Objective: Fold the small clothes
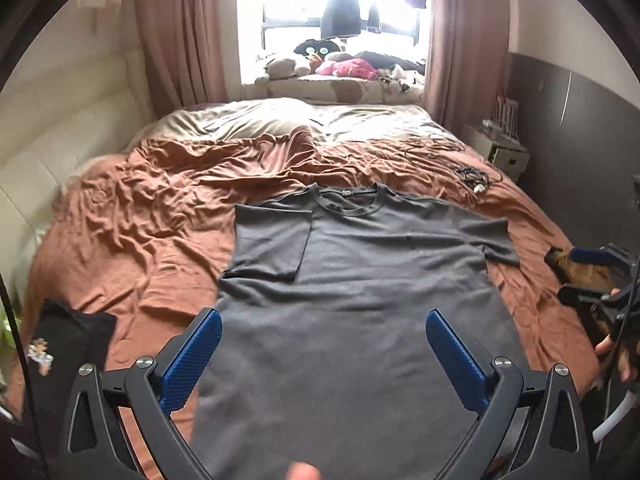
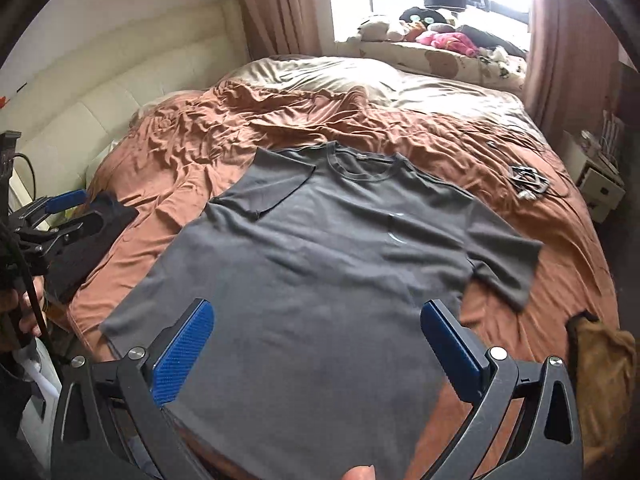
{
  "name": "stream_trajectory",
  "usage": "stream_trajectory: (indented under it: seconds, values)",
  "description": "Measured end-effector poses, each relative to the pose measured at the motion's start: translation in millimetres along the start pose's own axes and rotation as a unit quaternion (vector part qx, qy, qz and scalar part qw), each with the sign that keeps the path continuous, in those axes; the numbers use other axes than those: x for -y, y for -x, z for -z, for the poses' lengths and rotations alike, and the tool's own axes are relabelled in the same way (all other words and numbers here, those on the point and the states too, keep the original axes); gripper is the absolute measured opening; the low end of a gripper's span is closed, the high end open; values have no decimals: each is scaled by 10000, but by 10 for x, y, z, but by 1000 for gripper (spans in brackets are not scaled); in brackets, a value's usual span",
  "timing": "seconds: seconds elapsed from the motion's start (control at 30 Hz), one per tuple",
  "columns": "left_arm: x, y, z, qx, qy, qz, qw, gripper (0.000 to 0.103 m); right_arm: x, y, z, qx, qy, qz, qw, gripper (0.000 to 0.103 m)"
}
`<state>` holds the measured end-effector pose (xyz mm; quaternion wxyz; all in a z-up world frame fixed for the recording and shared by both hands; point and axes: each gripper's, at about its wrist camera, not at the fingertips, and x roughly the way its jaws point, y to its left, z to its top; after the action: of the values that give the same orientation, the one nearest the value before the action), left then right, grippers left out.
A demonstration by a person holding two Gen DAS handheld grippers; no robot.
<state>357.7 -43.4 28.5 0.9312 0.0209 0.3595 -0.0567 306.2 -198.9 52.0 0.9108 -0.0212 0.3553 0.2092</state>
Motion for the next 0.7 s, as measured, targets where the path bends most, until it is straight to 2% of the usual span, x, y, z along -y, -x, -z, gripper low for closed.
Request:
stream_trajectory:
  seconds: [0.07, 0.2, 0.37, 0.5, 0.7]
  values:
    - [70, 124, 32, 30, -54, -2, 10000, 103, 41, 180, 58, 23, -98, 38, 9999, 103]
    - [153, 366, 113, 132, 26, 220, 9997, 103, 104, 546, 183, 188, -253, 159, 9994, 103]
    - [277, 601, 163, 296, 2, 822, 9962, 103, 122, 900, 334, 353, -311, 177, 9987, 103]
    - [383, 725, 184, 393, 21, 1079, 9934, 103, 185, 1021, 422, 341, -345, 123, 9987, 103]
    - [549, 861, 142, 590, -39, 1119, 9920, 103, 336, 1145, 525, 334, -299, 39, 9990, 103]
